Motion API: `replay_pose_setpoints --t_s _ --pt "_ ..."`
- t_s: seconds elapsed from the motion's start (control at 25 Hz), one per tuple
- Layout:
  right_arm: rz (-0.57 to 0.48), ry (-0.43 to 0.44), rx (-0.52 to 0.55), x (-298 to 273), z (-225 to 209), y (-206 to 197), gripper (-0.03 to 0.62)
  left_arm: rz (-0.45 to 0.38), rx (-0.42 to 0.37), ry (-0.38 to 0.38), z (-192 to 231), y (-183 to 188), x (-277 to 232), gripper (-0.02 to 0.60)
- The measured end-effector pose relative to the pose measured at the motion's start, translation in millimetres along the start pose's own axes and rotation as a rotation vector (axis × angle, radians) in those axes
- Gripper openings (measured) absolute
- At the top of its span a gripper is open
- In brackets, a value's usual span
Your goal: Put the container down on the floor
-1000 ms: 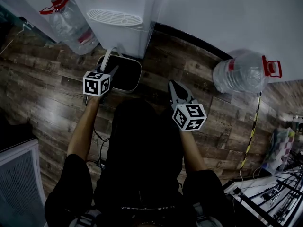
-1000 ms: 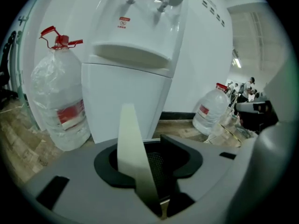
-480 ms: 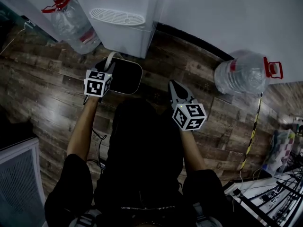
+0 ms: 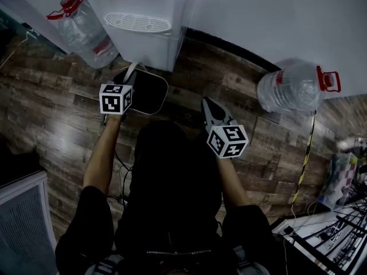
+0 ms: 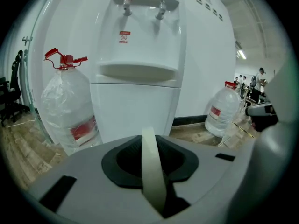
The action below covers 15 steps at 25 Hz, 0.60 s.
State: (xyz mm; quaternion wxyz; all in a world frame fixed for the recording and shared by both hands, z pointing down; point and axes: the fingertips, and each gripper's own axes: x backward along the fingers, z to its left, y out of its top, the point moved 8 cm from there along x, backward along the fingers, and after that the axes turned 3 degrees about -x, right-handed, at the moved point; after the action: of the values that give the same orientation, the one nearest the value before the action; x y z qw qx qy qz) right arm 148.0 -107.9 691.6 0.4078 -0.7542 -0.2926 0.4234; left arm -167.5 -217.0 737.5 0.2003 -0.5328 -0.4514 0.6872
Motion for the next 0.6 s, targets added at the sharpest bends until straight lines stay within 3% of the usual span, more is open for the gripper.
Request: replay_pose_setpoints --t_s 0.6 --pt "0.006 -0.049 -0.017 3.5 -11.9 -3.2 0.009 -0.042 -0.004 0.021 10.9 29.0 -42.6 0.089"
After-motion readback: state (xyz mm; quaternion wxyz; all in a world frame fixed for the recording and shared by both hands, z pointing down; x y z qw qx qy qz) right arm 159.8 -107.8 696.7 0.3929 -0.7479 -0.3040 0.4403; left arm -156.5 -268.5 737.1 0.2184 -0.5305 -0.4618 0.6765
